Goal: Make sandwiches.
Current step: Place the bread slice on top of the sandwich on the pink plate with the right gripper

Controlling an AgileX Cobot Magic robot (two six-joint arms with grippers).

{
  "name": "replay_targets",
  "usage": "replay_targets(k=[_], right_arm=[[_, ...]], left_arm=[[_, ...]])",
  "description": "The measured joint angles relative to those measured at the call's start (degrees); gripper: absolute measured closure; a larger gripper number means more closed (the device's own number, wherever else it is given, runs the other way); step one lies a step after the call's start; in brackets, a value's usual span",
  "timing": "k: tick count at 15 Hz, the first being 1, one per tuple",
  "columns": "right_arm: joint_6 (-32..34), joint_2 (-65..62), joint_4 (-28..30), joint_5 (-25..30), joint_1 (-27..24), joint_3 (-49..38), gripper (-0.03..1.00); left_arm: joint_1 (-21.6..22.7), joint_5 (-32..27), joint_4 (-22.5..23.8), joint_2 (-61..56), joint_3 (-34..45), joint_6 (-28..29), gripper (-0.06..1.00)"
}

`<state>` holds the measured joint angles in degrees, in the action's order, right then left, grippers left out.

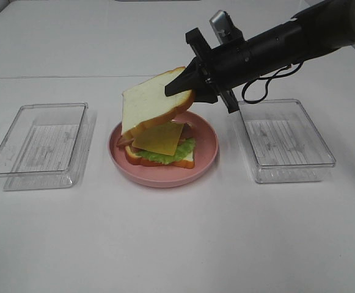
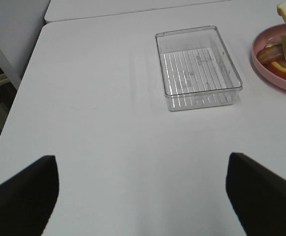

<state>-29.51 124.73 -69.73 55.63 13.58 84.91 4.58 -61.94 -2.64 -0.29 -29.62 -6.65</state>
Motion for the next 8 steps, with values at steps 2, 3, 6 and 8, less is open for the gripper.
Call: replay_targets(k=[2,3,6,8], right_arm=[[1.26,2.12,0.06,-0.11,0.11,1.89,0.74],[1.78,3.04,0.23,-0.57,0.11,2.64,0.74],[2.69,5.33,0.23,-0.86,0.11,2.98,0.74],[2.75,6.76,0.52,-1.83,0.11,2.98,0.74]], left_arm=[[0.0,0.0,0.0,0.0,0.0,0.0,0.1],[0.0,0.0,0.0,0.0,0.0,0.0,0.1],[0.0,0.0,0.0,0.0,0.0,0.0,0.1],[0.0,0.0,0.0,0.0,0.0,0.0,0.1]])
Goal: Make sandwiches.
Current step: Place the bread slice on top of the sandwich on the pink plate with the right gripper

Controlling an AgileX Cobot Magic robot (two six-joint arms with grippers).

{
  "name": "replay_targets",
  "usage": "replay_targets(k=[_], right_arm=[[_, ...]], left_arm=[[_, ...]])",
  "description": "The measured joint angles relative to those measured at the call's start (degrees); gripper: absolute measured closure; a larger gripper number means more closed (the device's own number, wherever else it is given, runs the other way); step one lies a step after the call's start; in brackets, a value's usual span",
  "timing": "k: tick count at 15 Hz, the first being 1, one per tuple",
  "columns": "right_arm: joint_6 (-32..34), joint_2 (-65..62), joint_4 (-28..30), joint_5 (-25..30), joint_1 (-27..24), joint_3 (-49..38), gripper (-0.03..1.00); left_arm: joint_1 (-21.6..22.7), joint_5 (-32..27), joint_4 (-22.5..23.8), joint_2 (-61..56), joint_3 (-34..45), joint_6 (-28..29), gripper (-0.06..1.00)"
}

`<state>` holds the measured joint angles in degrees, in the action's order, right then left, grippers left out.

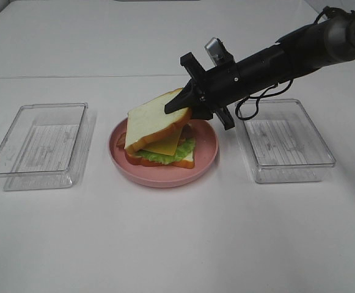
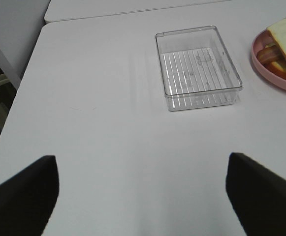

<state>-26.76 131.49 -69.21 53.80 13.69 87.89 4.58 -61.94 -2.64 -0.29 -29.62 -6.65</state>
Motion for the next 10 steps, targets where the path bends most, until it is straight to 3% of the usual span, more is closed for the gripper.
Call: replay_targets(k=[8,10], right_arm=[[0.11,1.95,-0.34,-0.46,0.0,0.0,0.73],[0.17,1.55,1.15,-0.57,0.0,0.0,0.55]], left_arm=[[0.0,0.0,0.06,0.0,0.0,0.0,0.1],[0.0,0.0,0.06,0.0,0.0,0.0,0.1]])
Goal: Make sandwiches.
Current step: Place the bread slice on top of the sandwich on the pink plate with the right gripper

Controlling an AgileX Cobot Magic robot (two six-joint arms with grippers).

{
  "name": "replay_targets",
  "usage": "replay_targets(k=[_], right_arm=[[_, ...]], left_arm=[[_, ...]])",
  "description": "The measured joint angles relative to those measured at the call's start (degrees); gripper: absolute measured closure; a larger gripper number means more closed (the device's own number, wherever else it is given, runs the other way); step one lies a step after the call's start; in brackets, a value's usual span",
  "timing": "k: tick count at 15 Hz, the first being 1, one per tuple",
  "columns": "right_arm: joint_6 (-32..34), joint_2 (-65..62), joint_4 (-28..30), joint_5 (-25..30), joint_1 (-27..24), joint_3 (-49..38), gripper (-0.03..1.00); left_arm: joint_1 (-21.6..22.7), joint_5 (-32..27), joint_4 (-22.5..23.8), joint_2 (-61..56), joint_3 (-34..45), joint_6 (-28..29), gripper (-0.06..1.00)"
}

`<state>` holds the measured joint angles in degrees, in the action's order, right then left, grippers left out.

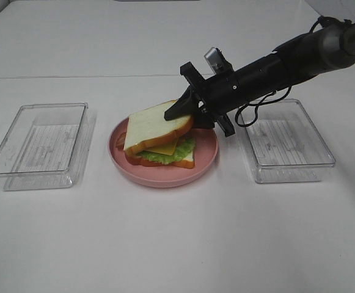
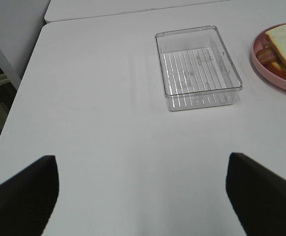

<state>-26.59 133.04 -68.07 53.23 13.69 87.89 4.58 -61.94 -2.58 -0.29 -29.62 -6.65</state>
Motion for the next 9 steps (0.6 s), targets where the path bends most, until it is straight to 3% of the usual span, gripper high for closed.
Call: replay_targets(k=[1,3,9], right_arm=[[0.0,-0.4,1.03,0.0,0.0,0.0,0.45],[0.92,-1.38,2.69,0.0,0.0,0.0,0.37],[8.08,-7.22,19.19,-0.92,0.0,0.0,0.34]], left_arm=[[0.0,0.0,0.0,0.0,0.0,0.0,0.1],[0.0,0.0,0.0,0.0,0.0,0.0,0.1],[0.0,0.0,0.0,0.0,0.0,0.0,0.1]])
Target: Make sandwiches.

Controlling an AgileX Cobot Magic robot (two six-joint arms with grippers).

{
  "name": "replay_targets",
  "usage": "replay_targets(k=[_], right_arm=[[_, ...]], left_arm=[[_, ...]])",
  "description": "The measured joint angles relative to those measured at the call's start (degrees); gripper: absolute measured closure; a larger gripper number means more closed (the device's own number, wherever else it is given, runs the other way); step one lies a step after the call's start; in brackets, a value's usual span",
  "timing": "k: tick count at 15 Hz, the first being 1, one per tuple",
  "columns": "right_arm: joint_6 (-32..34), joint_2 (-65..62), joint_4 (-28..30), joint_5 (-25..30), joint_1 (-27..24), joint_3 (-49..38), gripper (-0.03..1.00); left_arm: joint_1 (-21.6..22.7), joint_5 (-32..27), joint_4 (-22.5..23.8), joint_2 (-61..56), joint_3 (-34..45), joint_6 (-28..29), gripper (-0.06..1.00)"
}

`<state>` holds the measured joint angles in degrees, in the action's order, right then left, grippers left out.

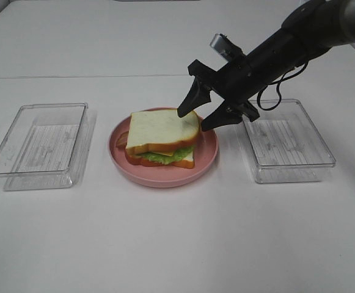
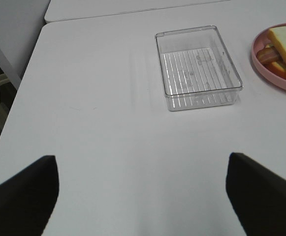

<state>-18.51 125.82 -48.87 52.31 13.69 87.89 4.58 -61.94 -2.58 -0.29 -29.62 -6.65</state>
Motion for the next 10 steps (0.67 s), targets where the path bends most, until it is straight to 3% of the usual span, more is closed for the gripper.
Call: replay_targets(k=[3,6,8,9,10], right_arm=[[4.41,-4.3,8.14,0.0,0.0,0.0,0.31],[8.54,-9.4,14.55,-0.69,0.0,0.0,0.14],[12.83,-14.84,23.61,-0.46,0.0,0.0,0.04],[15.24,-17.36,28.19,0.74,-0.23,0.29,0.02],[18.51,-19.14,35.01,7.62,-2.35,2.75,0.01]], left_arm=[[0.0,0.0,0.0,0.0,0.0,0.0,0.1],[0.0,0.0,0.0,0.0,0.0,0.0,0.1],[0.0,0.0,0.0,0.0,0.0,0.0,0.1],[0.0,0.0,0.0,0.0,0.0,0.0,0.1],[0.0,0.0,0.0,0.0,0.0,0.0,0.1]])
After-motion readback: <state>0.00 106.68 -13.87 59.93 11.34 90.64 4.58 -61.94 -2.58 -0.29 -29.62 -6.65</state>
